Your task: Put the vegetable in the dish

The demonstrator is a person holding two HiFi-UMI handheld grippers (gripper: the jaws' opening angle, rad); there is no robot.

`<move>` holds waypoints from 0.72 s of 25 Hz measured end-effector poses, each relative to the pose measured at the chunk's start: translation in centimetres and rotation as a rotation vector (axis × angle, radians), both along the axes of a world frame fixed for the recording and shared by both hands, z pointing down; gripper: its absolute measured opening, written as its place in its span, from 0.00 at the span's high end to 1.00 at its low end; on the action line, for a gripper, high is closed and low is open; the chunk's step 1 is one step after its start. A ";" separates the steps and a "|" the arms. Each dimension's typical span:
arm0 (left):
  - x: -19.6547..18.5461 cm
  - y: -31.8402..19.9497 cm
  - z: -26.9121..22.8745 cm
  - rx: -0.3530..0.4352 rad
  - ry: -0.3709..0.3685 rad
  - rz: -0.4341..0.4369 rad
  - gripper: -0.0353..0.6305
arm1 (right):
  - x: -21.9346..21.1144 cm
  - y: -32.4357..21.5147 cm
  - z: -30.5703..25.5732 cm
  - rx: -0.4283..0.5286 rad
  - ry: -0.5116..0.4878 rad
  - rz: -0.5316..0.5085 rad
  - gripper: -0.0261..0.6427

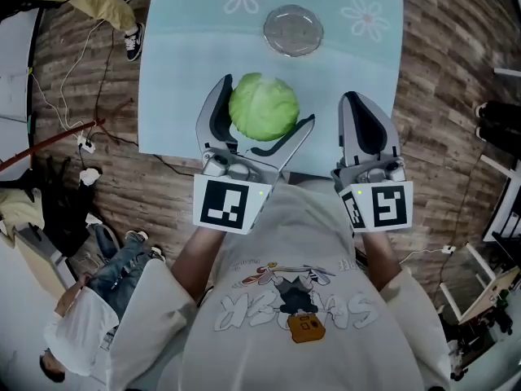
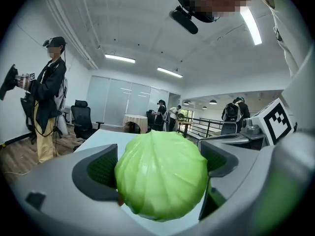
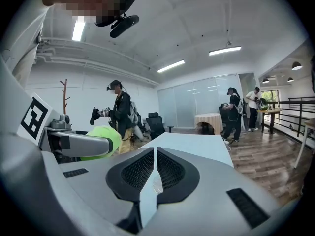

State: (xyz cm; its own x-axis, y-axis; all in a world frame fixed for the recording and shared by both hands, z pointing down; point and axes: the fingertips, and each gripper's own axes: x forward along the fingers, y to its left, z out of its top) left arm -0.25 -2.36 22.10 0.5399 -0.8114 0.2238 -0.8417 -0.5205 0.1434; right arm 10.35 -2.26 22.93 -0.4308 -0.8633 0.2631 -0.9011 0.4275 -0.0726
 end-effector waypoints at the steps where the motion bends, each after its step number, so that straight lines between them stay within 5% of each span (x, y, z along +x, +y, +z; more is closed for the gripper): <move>1: 0.3 -0.4 0.3 -0.002 0.000 -0.004 0.14 | 0.3 -0.5 0.2 -0.003 -0.003 -0.001 0.93; 18: 2.2 -8.1 7.5 -0.039 -0.078 -0.034 0.14 | 1.8 -7.6 6.5 -0.100 0.008 -0.034 0.93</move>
State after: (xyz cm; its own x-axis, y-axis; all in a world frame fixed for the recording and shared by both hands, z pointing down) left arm 1.94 -10.47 29.58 0.4924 -0.8186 0.2957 -0.8679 -0.4871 0.0968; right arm 12.14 -9.85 29.46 -0.4566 -0.8176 0.3509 -0.8871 0.4484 -0.1095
